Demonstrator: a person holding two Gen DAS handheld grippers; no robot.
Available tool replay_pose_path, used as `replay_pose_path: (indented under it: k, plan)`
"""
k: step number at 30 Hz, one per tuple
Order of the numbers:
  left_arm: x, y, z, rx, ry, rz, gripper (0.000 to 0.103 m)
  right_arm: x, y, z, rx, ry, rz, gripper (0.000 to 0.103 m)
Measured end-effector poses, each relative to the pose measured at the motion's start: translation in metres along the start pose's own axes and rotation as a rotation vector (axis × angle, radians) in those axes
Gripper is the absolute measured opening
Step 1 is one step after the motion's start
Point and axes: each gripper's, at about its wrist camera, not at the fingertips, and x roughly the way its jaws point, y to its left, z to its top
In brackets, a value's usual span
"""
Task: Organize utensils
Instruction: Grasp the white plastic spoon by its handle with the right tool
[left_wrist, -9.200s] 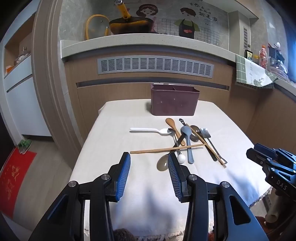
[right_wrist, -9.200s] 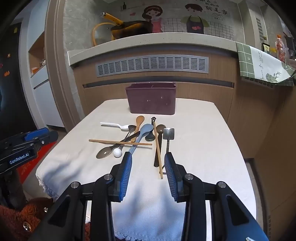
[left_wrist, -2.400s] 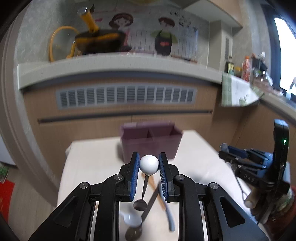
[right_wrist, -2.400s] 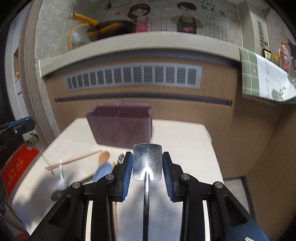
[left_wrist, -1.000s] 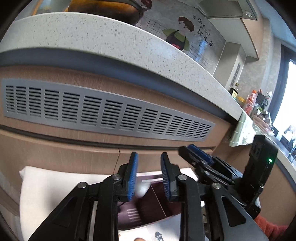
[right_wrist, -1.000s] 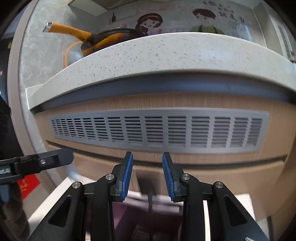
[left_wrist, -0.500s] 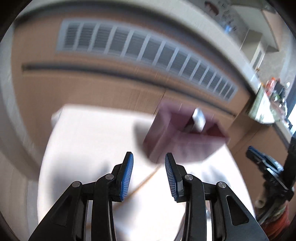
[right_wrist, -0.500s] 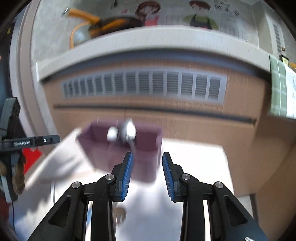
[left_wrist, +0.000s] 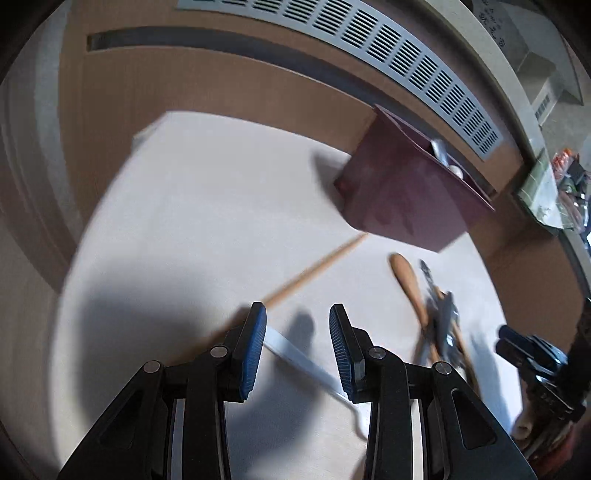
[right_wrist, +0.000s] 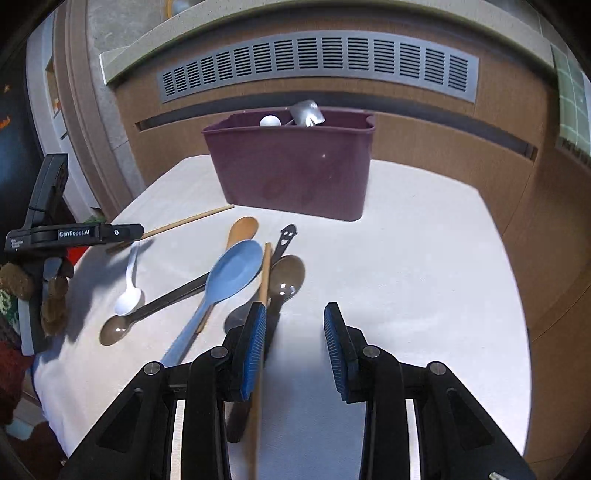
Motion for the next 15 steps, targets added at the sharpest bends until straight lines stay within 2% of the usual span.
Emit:
replay_pose_path:
  k: [3,8,11,15]
  plan:
    - [0.001,-0.015,-0.005,0.026,0.007,-0.025,0.037,0.001,0.003,0.001,0.009,0.004,0.025,0.030]
    - [-0.001,-0.039,-0.026,0.056,0.067,-0.141,0.037,0.003,0.011,0.002,-0.003,0.022,0.055,0.030]
    - [-0.011,-0.047,-0.036,0.086,0.046,-0.113,0.037,0.007,0.019,0.002,-0.019,0.040,0.058,0.030]
    - [-0.027,-0.030,-0.036,0.035,-0.001,-0.014,0.037,0.011,0.030,0.001,-0.039,0.053,0.072,0.030]
